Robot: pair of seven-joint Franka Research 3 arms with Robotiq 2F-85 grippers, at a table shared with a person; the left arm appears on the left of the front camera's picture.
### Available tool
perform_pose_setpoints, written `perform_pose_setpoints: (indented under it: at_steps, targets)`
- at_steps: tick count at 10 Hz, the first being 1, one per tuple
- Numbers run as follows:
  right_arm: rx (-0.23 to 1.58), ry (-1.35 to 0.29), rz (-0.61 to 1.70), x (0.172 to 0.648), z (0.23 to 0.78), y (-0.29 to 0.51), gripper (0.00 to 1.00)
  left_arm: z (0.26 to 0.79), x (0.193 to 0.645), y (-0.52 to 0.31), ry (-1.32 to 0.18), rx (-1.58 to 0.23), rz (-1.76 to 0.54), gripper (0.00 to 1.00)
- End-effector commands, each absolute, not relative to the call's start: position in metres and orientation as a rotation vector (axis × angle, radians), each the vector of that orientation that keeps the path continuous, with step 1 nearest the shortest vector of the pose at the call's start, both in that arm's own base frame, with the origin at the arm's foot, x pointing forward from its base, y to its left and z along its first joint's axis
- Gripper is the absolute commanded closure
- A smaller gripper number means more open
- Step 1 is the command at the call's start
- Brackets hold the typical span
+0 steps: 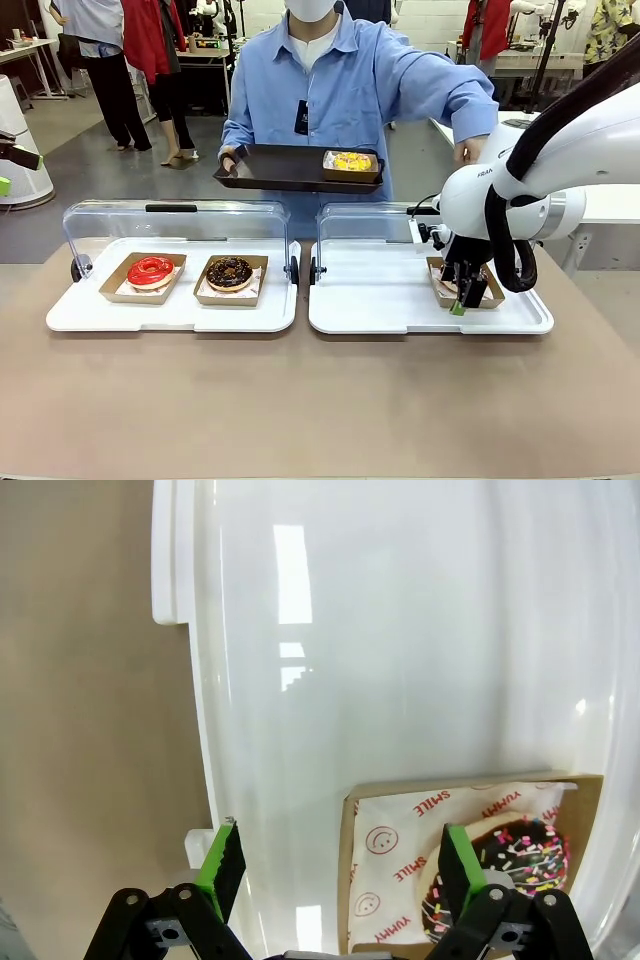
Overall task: Provide the desired donut to the person.
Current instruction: Pick up and lift the Paper togo box containing the Donut pointed at by the person.
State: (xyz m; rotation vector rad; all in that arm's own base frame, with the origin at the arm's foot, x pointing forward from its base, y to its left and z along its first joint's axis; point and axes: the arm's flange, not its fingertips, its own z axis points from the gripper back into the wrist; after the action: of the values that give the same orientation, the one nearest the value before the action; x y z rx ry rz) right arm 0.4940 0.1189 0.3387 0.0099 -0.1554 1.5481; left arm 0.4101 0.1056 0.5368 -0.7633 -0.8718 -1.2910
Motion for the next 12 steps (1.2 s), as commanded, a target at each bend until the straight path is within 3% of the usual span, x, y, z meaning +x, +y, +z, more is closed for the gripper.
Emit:
perform_pose_setpoints:
  at_steps: [1,9,10,11,12]
  targets:
    - [0.025,-0.191,1.555,0.503,0.332,0.116,0.00,0.538,0.409,0.107,-0.876,-0.767,-1.293,0.00]
    - [0.039,-0.162,1.564,0.517,0.316,0.116,0.00,0.538,0.409,0.107,-0.876,-0.767,-1.293,0.00]
    - [0.025,-0.164,1.595,0.516,0.314,0.116,0.10,0.538,0.409,0.107,-0.876,-0.767,-1.293,0.00]
    - [0.029,-0.161,1.592,0.516,0.314,0.116,0.60,0.538,0.409,0.107,-0.876,-0.767,-1.293,0.00]
    - [0.028,-0.163,1.590,0.516,0.314,0.116,0.70,0.538,0.409,0.107,-0.876,-0.767,-1.293,0.00]
